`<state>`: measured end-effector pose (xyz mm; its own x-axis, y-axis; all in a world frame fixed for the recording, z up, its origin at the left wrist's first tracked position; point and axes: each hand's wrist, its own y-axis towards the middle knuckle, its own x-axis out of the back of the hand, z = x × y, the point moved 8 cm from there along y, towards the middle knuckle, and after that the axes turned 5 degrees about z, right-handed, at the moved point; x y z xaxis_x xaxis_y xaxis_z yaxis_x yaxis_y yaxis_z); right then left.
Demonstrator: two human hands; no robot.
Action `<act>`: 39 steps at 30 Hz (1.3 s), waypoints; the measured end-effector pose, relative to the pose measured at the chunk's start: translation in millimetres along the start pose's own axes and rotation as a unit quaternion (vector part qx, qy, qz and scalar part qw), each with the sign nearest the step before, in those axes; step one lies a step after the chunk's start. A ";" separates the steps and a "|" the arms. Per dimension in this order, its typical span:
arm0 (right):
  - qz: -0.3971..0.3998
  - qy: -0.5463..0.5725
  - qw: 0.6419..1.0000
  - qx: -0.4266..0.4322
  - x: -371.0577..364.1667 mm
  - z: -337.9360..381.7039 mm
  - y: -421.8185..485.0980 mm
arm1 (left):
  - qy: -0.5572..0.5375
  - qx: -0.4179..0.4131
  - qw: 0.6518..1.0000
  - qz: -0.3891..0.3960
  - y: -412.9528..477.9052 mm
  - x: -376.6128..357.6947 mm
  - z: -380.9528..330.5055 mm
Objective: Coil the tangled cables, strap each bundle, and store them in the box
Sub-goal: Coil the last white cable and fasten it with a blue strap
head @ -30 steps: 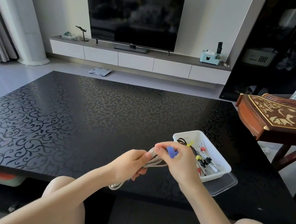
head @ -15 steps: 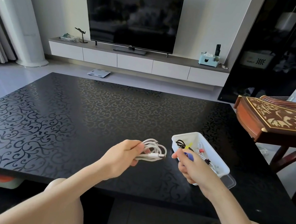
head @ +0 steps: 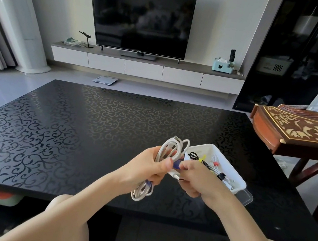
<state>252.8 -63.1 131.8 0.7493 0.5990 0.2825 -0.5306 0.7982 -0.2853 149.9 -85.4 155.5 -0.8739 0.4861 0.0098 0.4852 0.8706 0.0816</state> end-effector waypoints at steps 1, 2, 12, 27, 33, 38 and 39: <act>0.009 0.042 0.999 -0.008 0.3 0.6 -0.6 | -0.019 0.001 1.000 0.020 1.1 -0.7 -0.9; 0.013 0.071 0.997 -0.017 1.2 0.2 -0.6 | -0.037 0.005 0.999 0.039 2.3 0.0 -0.5; -0.007 0.072 0.997 0.020 -2.0 7.1 0.1 | 0.049 0.029 0.990 -0.127 -0.2 29.1 6.3; -0.015 0.188 0.980 0.060 -2.1 -0.9 -4.9 | -0.101 0.065 0.980 -0.156 1.1 38.1 20.8; -0.141 0.160 0.976 0.046 12.4 -11.2 -4.1 | -0.105 0.130 0.984 -0.056 -0.5 21.1 19.3; -0.286 0.213 0.933 -0.044 38.7 -34.3 2.2 | -0.099 0.170 0.980 0.032 -6.9 -0.2 19.1; -0.291 0.215 0.931 -0.048 39.1 -34.1 4.9 | -0.064 0.163 0.984 0.007 -7.2 1.5 19.1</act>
<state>293.0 -37.9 110.2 0.9991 -0.0314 0.0279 0.0381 0.9577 -0.2853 145.7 -89.6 135.9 -0.8661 0.4856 -0.1185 0.4994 0.8316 -0.2430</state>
